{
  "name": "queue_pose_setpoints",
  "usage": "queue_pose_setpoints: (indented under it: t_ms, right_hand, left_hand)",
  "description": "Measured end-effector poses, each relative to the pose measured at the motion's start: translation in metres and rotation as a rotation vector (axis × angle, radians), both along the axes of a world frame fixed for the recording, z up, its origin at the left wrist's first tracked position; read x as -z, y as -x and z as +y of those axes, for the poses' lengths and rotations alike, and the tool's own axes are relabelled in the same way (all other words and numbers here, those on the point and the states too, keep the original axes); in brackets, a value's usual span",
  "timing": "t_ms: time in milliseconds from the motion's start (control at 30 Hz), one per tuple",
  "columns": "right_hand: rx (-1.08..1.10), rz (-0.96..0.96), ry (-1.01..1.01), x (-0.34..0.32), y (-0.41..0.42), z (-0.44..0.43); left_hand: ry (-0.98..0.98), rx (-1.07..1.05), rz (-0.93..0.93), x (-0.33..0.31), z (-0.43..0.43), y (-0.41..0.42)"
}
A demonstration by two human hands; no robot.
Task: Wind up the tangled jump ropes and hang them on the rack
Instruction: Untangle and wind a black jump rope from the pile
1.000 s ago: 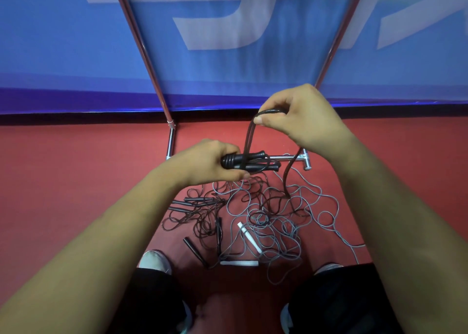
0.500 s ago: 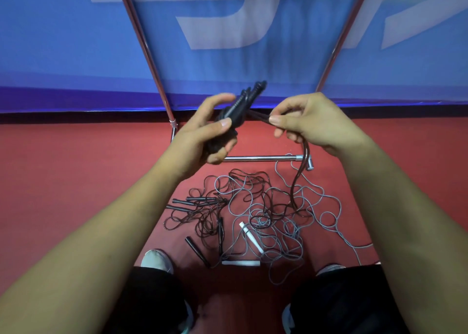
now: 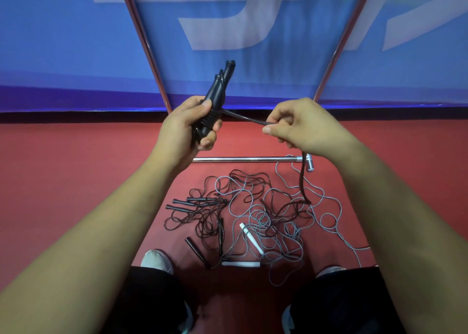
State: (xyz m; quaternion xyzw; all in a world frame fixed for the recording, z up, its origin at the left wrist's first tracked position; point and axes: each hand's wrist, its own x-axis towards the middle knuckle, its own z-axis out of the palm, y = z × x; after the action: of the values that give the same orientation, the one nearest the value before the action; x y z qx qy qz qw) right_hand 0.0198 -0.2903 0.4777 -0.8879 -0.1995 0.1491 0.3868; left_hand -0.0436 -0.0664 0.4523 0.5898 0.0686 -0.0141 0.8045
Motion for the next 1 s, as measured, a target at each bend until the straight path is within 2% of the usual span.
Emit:
queue_pose_setpoints:
  t_ms: [267,400,500,567,700,767,867,1000]
  right_hand:
    - [0.003,-0.055,0.082,-0.003,0.000,0.003]
    - [-0.043,-0.134,0.179,-0.004,0.003,0.005]
    - [-0.063,-0.156,0.170,-0.008,0.006,0.007]
    - [-0.085,-0.198,0.147,-0.012,0.009,0.011]
    - [-0.164,-0.312,0.151,-0.015,0.017,0.019]
    - [-0.188,-0.354,0.151,-0.014,0.018,0.021]
    - [-0.159,-0.361,0.109,-0.013,0.017,0.020]
    - [-0.104,-0.321,0.044,-0.015,0.016,0.018]
  left_hand:
    - [-0.295,-0.124,0.018,0.006,0.007,-0.004]
    - [-0.346,-0.176,0.032,0.006,0.010,-0.004]
    - [-0.421,-0.207,0.049,0.008,0.009,-0.005]
    - [-0.552,-0.215,0.044,0.013,0.011,-0.007]
    - [-1.044,-0.043,0.009,0.022,0.016,-0.006]
    - [-1.210,0.077,-0.018,0.023,0.012,-0.003]
    - [-1.297,0.210,-0.049,0.022,0.006,-0.001]
    - [-1.266,0.333,-0.048,0.019,-0.002,0.003]
